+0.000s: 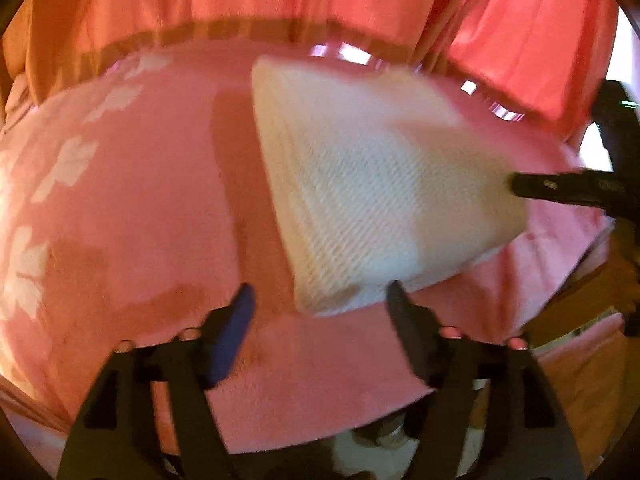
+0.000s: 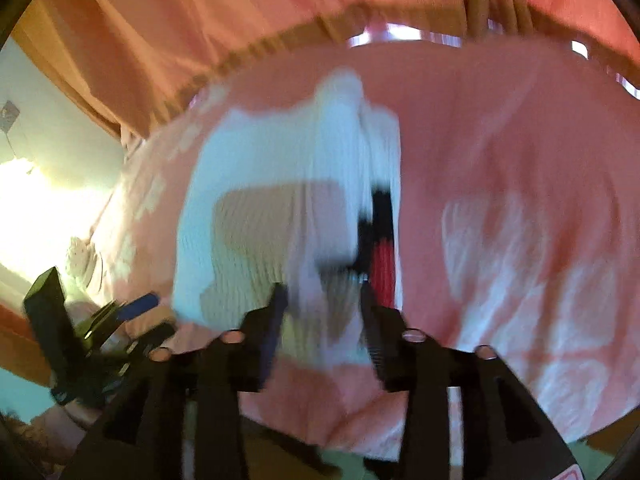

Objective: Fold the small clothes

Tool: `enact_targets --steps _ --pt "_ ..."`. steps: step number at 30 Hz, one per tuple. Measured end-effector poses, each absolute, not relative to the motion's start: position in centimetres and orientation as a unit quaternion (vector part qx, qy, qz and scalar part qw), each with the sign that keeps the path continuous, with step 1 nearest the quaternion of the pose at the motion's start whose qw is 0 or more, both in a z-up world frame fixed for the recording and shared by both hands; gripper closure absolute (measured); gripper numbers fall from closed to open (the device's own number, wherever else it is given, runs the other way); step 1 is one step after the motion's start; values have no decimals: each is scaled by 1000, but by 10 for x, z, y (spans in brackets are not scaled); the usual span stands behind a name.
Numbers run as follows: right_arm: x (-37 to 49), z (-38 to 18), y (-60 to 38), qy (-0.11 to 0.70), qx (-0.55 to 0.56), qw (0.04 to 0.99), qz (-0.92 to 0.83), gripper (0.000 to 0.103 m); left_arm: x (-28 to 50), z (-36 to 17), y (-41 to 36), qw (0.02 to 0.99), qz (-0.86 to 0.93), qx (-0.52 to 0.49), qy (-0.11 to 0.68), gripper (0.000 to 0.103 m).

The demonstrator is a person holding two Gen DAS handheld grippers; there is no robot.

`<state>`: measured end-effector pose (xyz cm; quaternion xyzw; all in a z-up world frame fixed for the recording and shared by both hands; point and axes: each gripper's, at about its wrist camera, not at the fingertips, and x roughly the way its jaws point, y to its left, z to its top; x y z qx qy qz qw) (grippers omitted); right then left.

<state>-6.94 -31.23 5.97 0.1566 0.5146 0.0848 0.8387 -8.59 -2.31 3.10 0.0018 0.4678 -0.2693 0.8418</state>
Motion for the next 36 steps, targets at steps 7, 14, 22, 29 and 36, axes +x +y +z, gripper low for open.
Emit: enact_targets --steps 7,14,22,29,36 --pt "12 46 -313 527 118 840 62 76 -50 69 -46 870 -251 4 423 16" --pt "-4 70 -319 485 113 866 54 88 -15 65 -62 873 -239 36 423 16" --pt "-4 45 -332 505 130 852 35 60 13 33 -83 850 -252 34 461 16" --pt "1 29 -336 526 160 835 26 45 16 26 -86 843 -253 24 474 16" --pt "16 12 -342 543 220 809 50 36 23 22 -90 839 -253 13 481 14"
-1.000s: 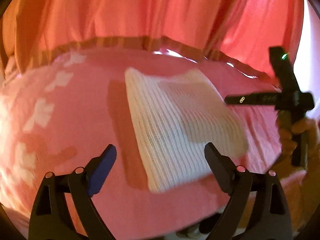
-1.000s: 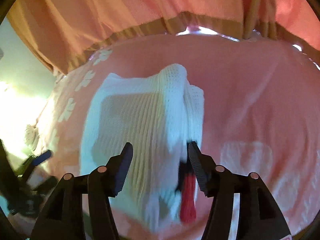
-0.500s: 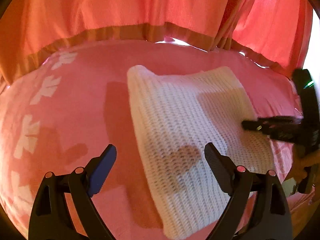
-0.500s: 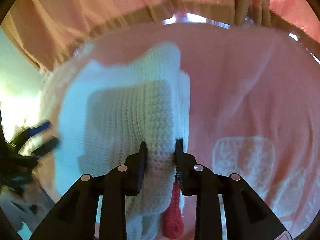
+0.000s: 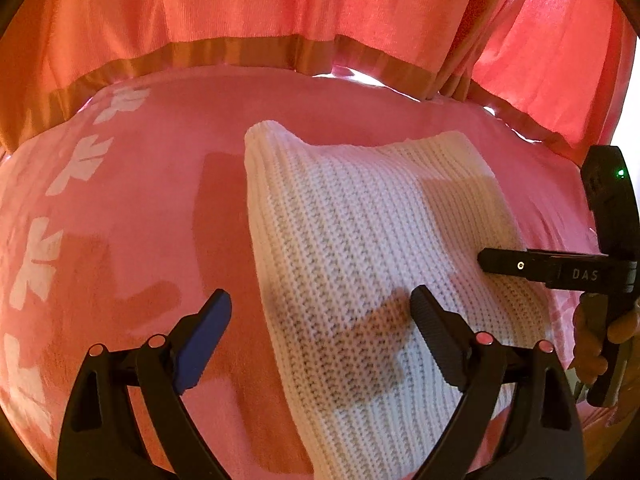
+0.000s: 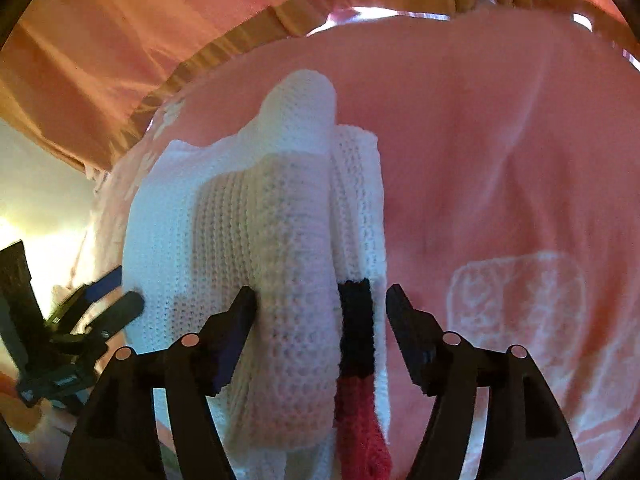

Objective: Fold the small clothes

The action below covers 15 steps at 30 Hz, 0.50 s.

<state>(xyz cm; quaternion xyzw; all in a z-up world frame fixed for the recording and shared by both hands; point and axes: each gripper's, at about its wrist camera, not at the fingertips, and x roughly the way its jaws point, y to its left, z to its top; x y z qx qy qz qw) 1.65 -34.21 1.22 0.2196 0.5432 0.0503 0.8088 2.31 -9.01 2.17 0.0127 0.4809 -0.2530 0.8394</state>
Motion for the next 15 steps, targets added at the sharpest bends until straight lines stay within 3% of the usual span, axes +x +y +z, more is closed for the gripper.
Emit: enact_targets --steps 7,8,9,10,13,15 --pt "26 -9 -355 556 302 769 91 30 60 -19 -73 767 -284 -119 563 9" --pt "26 -13 -356 556 316 763 94 30 62 -24 -72 757 -292 -133 569 10" --pt "27 -15 -357 558 328 756 96 37 64 -27 -72 751 -300 -142 571 11" --pt "27 -14 -357 552 337 756 99 51 65 -29 -73 742 -314 -152 572 24" --pt "26 11 -346 537 304 781 96 64 67 -13 -78 747 -329 -140 561 51" --pt "24 33 -339 515 287 802 97 67 68 4 -78 755 -337 -124 548 56"
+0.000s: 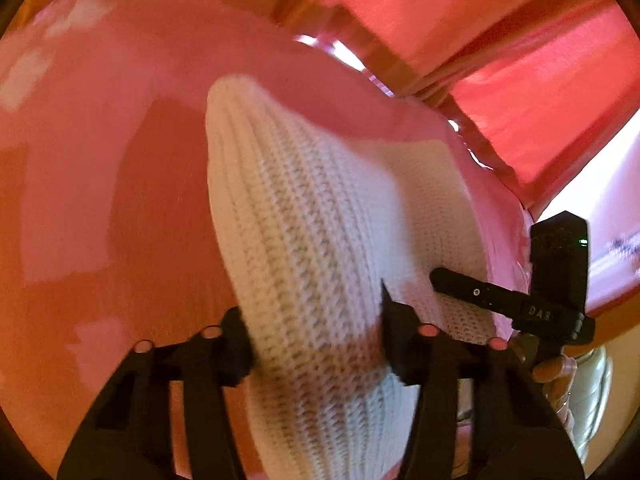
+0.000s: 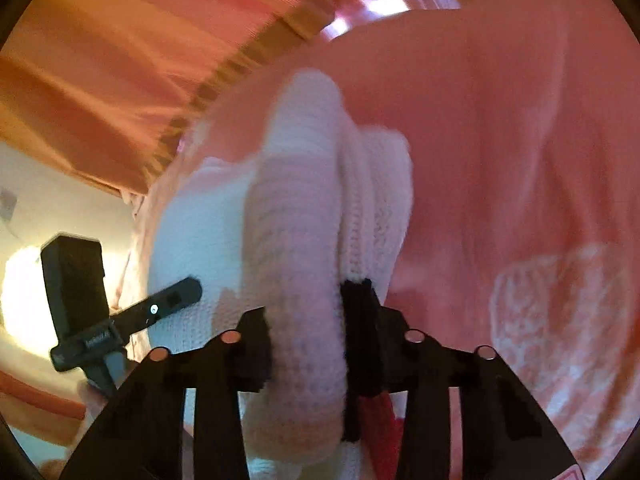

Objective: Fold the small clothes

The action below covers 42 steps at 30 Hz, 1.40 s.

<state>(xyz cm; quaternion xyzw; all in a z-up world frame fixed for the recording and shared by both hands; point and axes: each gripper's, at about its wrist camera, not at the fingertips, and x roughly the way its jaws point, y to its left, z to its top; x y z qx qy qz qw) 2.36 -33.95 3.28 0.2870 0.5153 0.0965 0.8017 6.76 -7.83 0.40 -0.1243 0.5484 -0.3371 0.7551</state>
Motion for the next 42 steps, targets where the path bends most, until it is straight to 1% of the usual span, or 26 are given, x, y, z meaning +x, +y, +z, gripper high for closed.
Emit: enact_targets --steps 1,3,4,5,7,8,9,10,11,13,14,18,21,22,24,25,26,27,28,29,32,34,39,40,41,42 --pt "19 51 -336 491 289 816 102 68 68 13 -77 761 -343 -119 538 57" --pt "14 71 -335 471 283 829 107 68 68 34 -75 778 -350 -101 512 56" --pt "13 77 -336 465 275 835 108 66 69 41 -75 783 -353 -94 503 53" --pt "15 77 -337 465 271 836 104 66 71 41 -78 787 -351 -86 501 47" --pt "22 62 -342 482 272 829 82 61 75 29 -86 801 -328 -46 498 41" --pt "30 47 -342 505 265 819 66 61 77 21 -90 808 -314 -23 498 40" --pt "35 33 -339 527 248 812 50 56 79 9 -97 815 -294 5 499 40" --pt "37 27 -338 530 244 811 45 50 80 -4 -102 822 -274 31 498 37" --pt "38 23 -339 524 252 812 47 48 80 -9 -102 827 -267 34 493 25" --pt "39 22 -340 523 262 809 50 44 79 -12 -103 837 -251 38 484 20" --pt "40 21 -339 523 267 808 51 44 79 -13 -107 837 -252 41 484 20" --pt "42 7 -343 526 297 795 57 36 81 -19 -108 833 -254 31 490 19" --pt "45 0 -346 527 308 790 59 37 87 -22 -108 828 -259 16 498 19" --pt "44 0 -345 527 308 790 60 44 89 -22 -110 826 -260 14 500 19" --pt "42 3 -345 518 311 794 63 54 87 -24 -112 819 -274 9 504 29" --pt "41 4 -346 517 311 795 62 58 86 -24 -114 815 -282 8 506 36" --pt "39 7 -344 515 303 800 60 59 84 -22 -115 816 -284 11 504 45" --pt "37 11 -342 511 295 806 56 62 82 -20 -116 815 -288 15 502 50" --pt "37 14 -339 509 288 809 54 64 80 -18 -116 816 -291 17 499 58" --pt "34 20 -337 502 284 815 49 64 79 -13 -115 816 -293 14 497 63" --pt "26 42 -333 479 287 828 42 66 73 5 -108 817 -305 -3 490 70" --pt "19 59 -327 463 279 840 44 66 67 20 -104 819 -316 -11 479 71" --pt "-5 129 -302 398 249 882 47 66 41 86 -78 839 -341 -10 424 76" --pt "-8 143 -297 383 244 890 49 66 39 97 -72 843 -343 -13 414 80" --pt "-13 165 -290 362 239 900 54 66 35 118 -60 852 -346 -22 391 89" --pt "-15 177 -286 351 233 905 56 66 31 137 -50 859 -355 -28 368 93"
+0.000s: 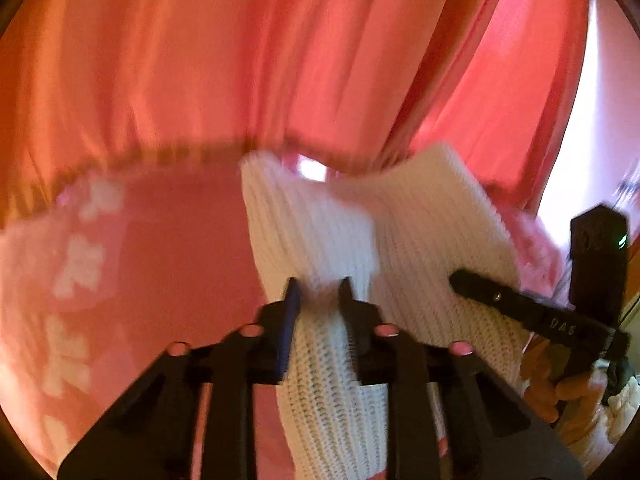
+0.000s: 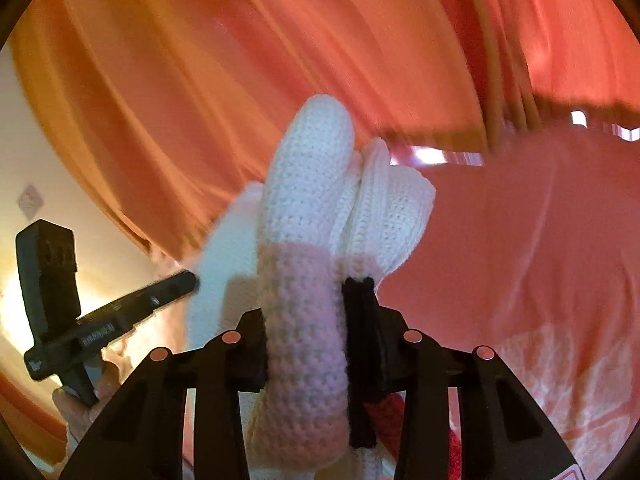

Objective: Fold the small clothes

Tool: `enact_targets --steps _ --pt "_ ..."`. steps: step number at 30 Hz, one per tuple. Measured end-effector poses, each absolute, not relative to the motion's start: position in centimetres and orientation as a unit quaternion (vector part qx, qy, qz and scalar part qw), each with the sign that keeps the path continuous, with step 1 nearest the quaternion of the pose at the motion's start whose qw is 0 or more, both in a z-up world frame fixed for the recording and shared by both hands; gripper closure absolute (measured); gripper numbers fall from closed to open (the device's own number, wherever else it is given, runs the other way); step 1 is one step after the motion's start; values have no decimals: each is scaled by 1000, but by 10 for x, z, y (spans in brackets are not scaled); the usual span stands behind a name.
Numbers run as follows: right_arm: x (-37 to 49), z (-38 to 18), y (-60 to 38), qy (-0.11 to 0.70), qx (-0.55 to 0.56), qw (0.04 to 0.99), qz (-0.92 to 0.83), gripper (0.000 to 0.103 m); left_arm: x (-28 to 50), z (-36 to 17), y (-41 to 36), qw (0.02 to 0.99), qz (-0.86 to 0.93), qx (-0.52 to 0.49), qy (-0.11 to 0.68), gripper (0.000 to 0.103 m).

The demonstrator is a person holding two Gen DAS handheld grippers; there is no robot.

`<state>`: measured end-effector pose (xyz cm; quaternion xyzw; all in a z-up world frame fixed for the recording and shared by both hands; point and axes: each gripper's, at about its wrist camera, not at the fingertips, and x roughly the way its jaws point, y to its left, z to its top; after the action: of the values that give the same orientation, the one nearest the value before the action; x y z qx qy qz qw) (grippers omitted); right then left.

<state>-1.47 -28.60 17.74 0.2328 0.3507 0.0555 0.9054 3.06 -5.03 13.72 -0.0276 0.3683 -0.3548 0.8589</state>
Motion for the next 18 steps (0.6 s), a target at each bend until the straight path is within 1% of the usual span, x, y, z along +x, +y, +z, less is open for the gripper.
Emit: enact_targets --steps 2,4,6,8,9,11,12,14,16,18 --pt "-14 209 -271 325 223 916 80 66 22 181 -31 877 -357 -26 319 92" --pt "-7 226 -252 319 203 921 88 66 20 216 -14 893 -347 -21 285 92" --pt "14 228 -231 326 179 925 78 68 28 229 -4 901 -331 -15 281 92" --pt "34 214 -223 348 173 919 68 70 41 223 9 901 -310 -19 303 90" --pt "39 206 -224 357 169 917 57 70 49 213 13 895 -306 -27 322 85" --pt "43 186 -236 380 177 907 39 71 65 172 25 878 -288 -72 376 41" --pt "43 179 -244 387 189 902 36 72 70 145 26 863 -289 -91 403 38" --pt "42 168 -259 395 214 893 34 72 78 94 18 827 -296 -127 460 38" --pt "38 166 -266 399 221 889 32 72 80 33 4 770 -312 -206 516 38" --pt "36 168 -263 402 208 891 28 72 80 -1 -10 731 -331 -256 539 38"
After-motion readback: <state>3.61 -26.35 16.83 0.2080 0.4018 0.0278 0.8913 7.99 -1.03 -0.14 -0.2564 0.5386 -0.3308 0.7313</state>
